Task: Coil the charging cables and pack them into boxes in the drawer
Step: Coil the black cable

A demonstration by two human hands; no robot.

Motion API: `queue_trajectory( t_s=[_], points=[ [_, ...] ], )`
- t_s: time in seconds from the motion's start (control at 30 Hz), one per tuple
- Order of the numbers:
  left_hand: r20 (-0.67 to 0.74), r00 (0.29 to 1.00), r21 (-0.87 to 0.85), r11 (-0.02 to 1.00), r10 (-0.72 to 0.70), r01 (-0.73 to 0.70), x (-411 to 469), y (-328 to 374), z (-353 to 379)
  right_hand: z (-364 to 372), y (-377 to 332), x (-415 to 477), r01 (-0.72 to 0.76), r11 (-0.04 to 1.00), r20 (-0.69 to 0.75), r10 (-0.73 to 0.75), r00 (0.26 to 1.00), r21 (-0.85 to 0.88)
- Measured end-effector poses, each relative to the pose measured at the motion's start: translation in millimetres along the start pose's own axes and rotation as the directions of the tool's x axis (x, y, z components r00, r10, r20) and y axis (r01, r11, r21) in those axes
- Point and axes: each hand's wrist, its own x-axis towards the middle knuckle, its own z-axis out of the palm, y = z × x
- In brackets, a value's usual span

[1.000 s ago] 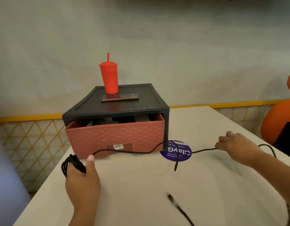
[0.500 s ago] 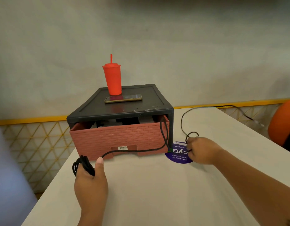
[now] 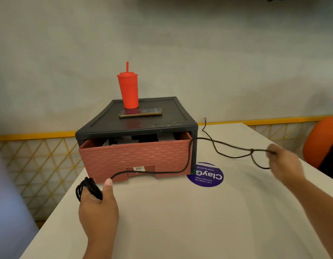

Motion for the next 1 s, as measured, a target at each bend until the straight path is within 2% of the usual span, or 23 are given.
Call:
queue_trajectory(
  t_s=[0.03,0.1,0.2,0.33,0.43,0.57,0.67,0.73,0.8,0.9,1.0],
  points=[
    [-0.008,1.0,-0.011,1.0,-0.006,0.006,1,1,-1,-7,9,6,-0.107,0.993,-0.073,0.11,0.991,0.043],
    [-0.022,1.0,-0.019,1.0,-0.019,0.018,2,2,-3,-20,27,19,-0.271,0.963,-0.121,0.268,0.956,-0.007],
    [-0.021,1.0,-0.018,1.0,-0.012,0.011,2,2,-4,-30,39,34,-0.352,0.931,-0.124,0.34,0.932,-0.094],
    [0.066,0.998,0.008,1.0,0.007,-0.007,-3,2,0,-32,14,42,-0.257,0.961,-0.255,0.275,0.927,0.103],
    [0.129,0.991,0.035,0.999,0.018,-0.023,-8,1,5,-25,-26,30,-0.067,0.971,-0.281,0.132,0.951,0.23],
    [0.178,0.984,0.044,0.999,0.014,-0.022,-11,2,7,5,-66,-3,0.158,0.954,-0.149,-0.122,0.981,0.256],
    [0.184,0.983,0.034,0.999,0.008,-0.015,-11,4,5,37,-74,-27,0.225,0.95,0.04,-0.239,0.97,0.215],
    [0.187,0.982,0.031,0.999,0.001,-0.007,-10,4,4,55,-72,-35,0.18,0.969,0.167,-0.209,0.964,0.171],
    [0.185,0.983,0.026,1.0,-0.001,-0.004,-10,4,5,67,-71,-36,0.088,0.991,0.246,-0.111,0.963,0.104],
    [0.187,0.982,0.023,1.0,0.011,-0.016,-10,5,5,73,-68,-28,-0.022,1.0,0.275,0.027,0.961,-0.02],
    [0.193,0.981,0.02,0.999,0.025,-0.029,-10,6,5,76,-60,-19,-0.049,0.995,0.317,0.076,0.946,-0.09]
  ],
)
